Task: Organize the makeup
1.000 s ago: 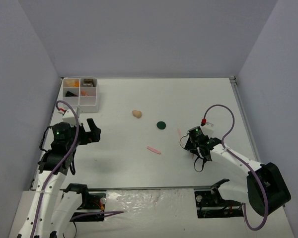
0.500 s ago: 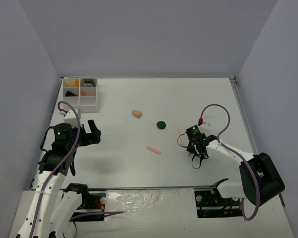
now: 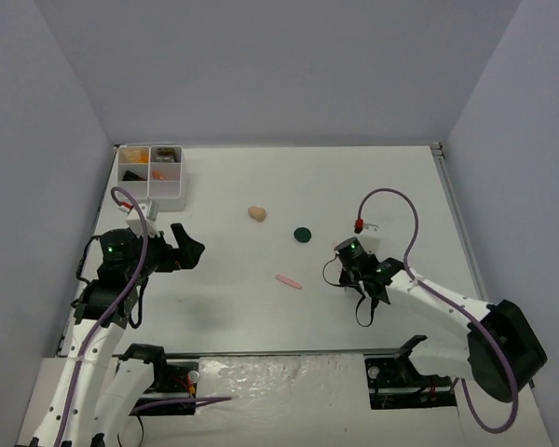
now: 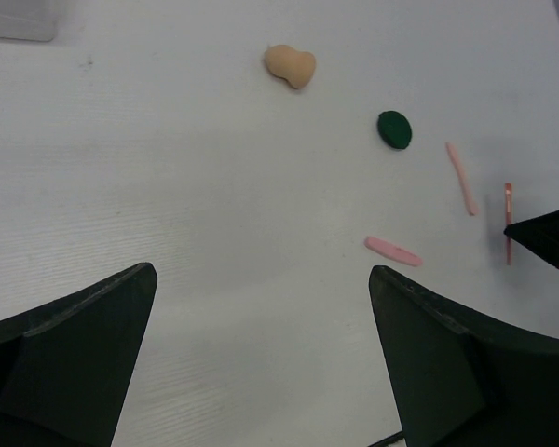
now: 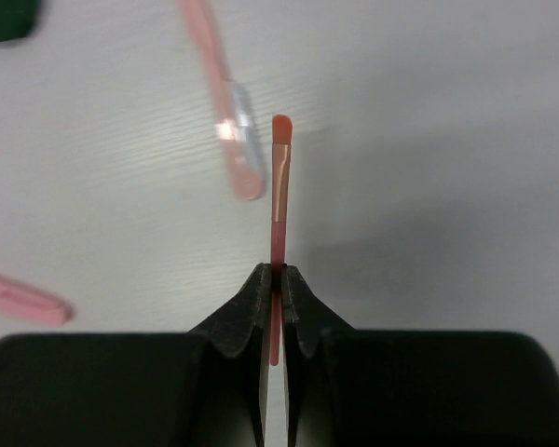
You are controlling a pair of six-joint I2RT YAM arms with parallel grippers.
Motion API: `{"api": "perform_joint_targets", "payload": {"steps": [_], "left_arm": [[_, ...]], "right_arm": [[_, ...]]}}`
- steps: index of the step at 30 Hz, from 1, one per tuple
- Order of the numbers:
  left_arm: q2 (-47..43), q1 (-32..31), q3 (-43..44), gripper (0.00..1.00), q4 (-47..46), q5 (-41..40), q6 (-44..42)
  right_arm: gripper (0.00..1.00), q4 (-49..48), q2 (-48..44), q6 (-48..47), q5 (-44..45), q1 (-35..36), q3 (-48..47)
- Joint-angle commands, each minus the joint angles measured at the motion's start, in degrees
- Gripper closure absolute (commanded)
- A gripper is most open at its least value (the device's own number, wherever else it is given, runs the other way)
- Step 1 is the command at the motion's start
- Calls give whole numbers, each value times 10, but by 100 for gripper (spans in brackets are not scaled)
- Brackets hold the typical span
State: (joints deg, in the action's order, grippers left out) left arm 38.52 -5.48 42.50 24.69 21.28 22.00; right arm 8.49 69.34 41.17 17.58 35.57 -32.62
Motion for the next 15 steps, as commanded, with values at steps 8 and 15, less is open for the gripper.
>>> {"api": "perform_joint_targets", "payload": {"steps": [8, 15], "left_arm": [[48, -102, 46, 4, -190, 120, 210], [91, -242, 85, 9, -206, 13, 202]], "right_arm": [[100, -315, -116, -204, 29, 250, -56], [100, -437, -71, -256, -5, 284, -69]]}}
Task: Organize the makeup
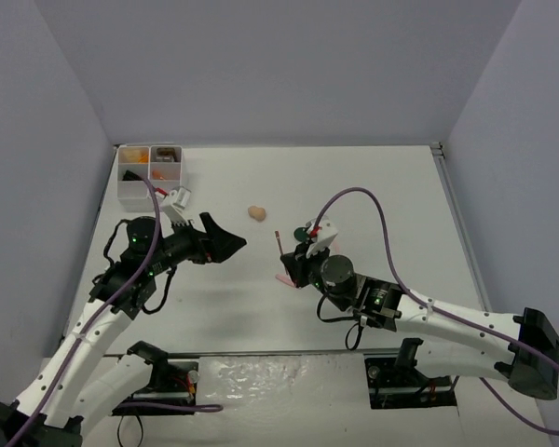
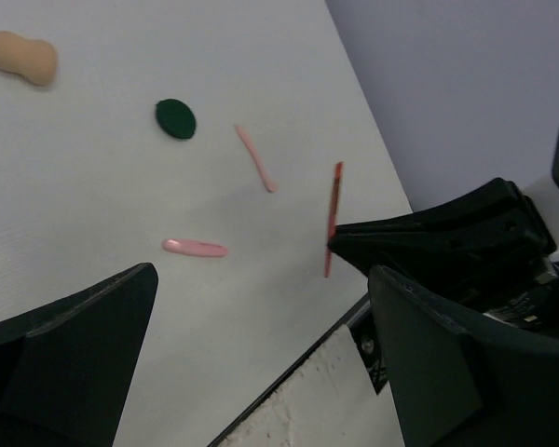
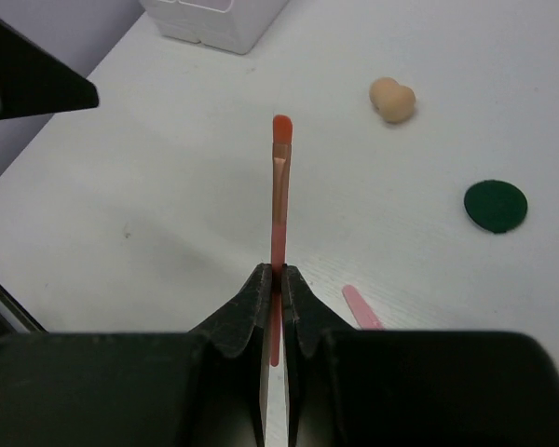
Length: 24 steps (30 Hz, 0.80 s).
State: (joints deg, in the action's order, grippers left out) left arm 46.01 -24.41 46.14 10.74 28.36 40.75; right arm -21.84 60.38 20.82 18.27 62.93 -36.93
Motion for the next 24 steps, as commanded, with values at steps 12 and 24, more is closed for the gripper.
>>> {"api": "perform_joint_targets", "payload": {"steps": [12, 24], "left_arm": [[78, -165, 50, 34, -107, -187, 9], [104, -184, 46, 75, -173, -203, 16]], "right_arm": [[100, -176, 26, -56, -38, 19, -30], [100, -197, 19, -49, -35, 19, -7]]}}
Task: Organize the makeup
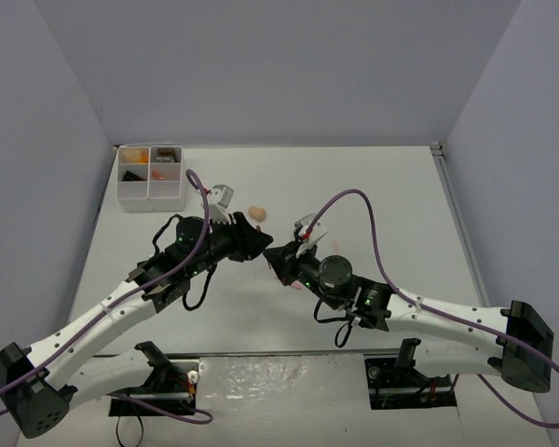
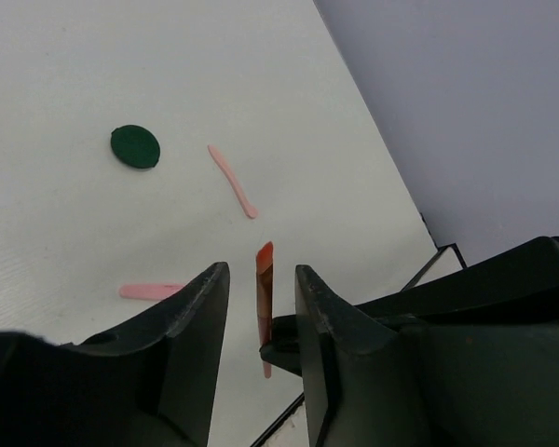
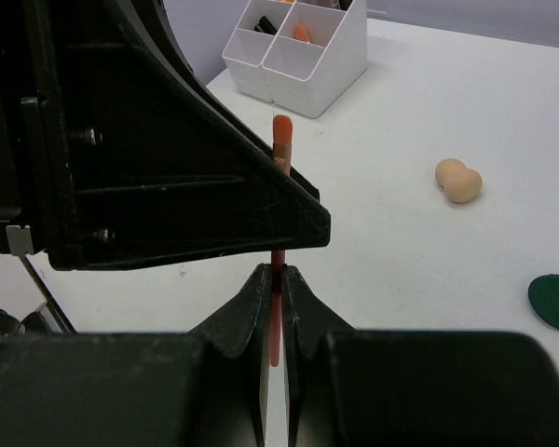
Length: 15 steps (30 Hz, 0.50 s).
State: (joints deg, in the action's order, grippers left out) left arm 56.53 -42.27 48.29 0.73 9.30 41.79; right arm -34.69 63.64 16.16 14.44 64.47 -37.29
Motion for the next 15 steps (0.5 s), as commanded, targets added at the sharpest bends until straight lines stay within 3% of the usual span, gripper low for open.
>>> {"api": "perform_joint_targets", "payload": {"steps": [1, 5, 8, 12, 15], "left_arm": [[2, -6, 25, 78, -73, -12, 7], [8, -9, 20, 99, -78, -10, 7], [11, -10, 13, 100, -80, -16, 5], [22, -9, 14, 100, -71, -26, -10], [30, -8, 23, 100, -54, -51, -28]], "right_arm": [[100, -71, -13, -2, 4, 4, -2], [100, -73, -9, -3, 14, 4, 0], [95, -73, -4, -2, 21, 4, -1], [50, -63, 0, -7, 34, 3, -3], [24, -49, -3, -12, 54, -1, -5]]}}
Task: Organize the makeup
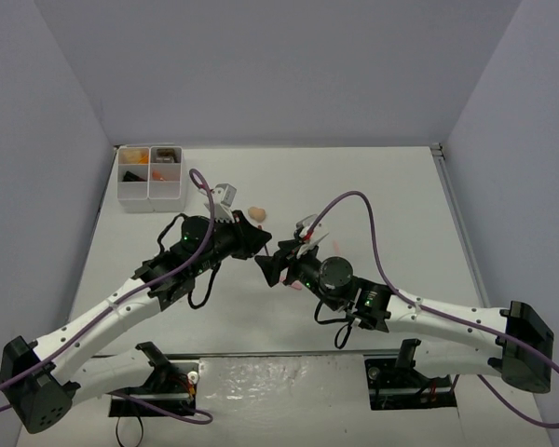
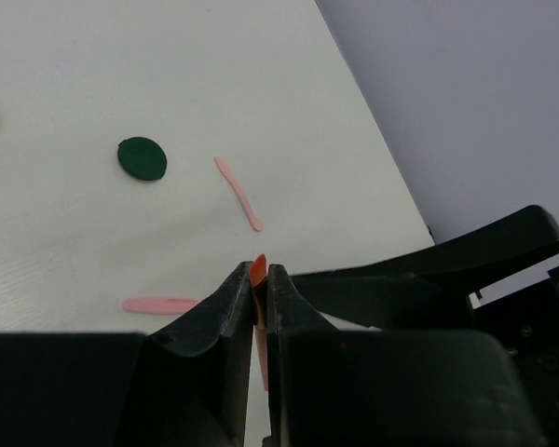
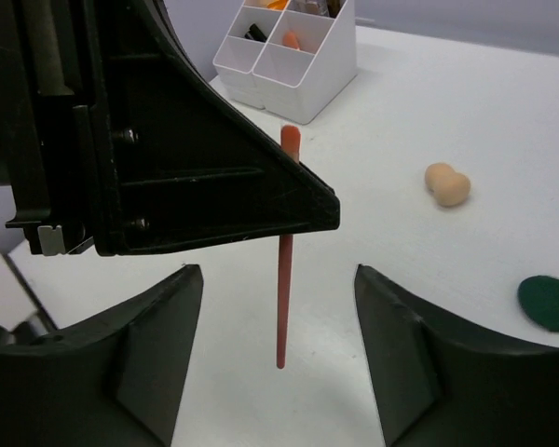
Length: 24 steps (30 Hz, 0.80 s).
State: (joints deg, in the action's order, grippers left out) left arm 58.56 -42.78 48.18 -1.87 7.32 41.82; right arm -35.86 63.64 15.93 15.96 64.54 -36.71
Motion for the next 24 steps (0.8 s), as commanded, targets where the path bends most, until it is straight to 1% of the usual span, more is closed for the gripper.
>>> {"api": "perform_joint_targets", "payload": {"steps": [1, 4, 6, 8, 10, 14, 16, 18, 21, 24], "left_arm": [[13, -3, 29, 100, -22, -44, -37], [23, 2, 43, 100, -1, -97, -67], [35, 11, 62, 100, 20, -146, -91], [55, 42, 77, 100, 38, -181, -109], [75, 106, 96, 100, 32, -186, -120], [133, 209, 142, 100, -17, -205, -179], [153, 242, 160, 100, -39, -205, -185], [197, 296, 184, 100, -94, -203, -194], [251, 341, 213, 100, -150, -205, -199], [305, 375, 243, 100, -189, -189, -195]], "right_arm": [[15, -30, -4, -12, 47, -5, -12], [4, -7, -10, -17, 62, -26, -13], [0, 34, -14, -19, 67, -44, -19], [0, 76, -21, -22, 73, -74, -23], [0, 102, -33, -28, 80, -101, -19], [0, 118, -61, -61, 111, -132, 10], [0, 118, -69, -71, 120, -141, 18], [0, 104, -69, -78, 131, -147, 39], [0, 68, -69, -82, 133, -156, 66], [0, 28, -59, -79, 93, -173, 94]]}}
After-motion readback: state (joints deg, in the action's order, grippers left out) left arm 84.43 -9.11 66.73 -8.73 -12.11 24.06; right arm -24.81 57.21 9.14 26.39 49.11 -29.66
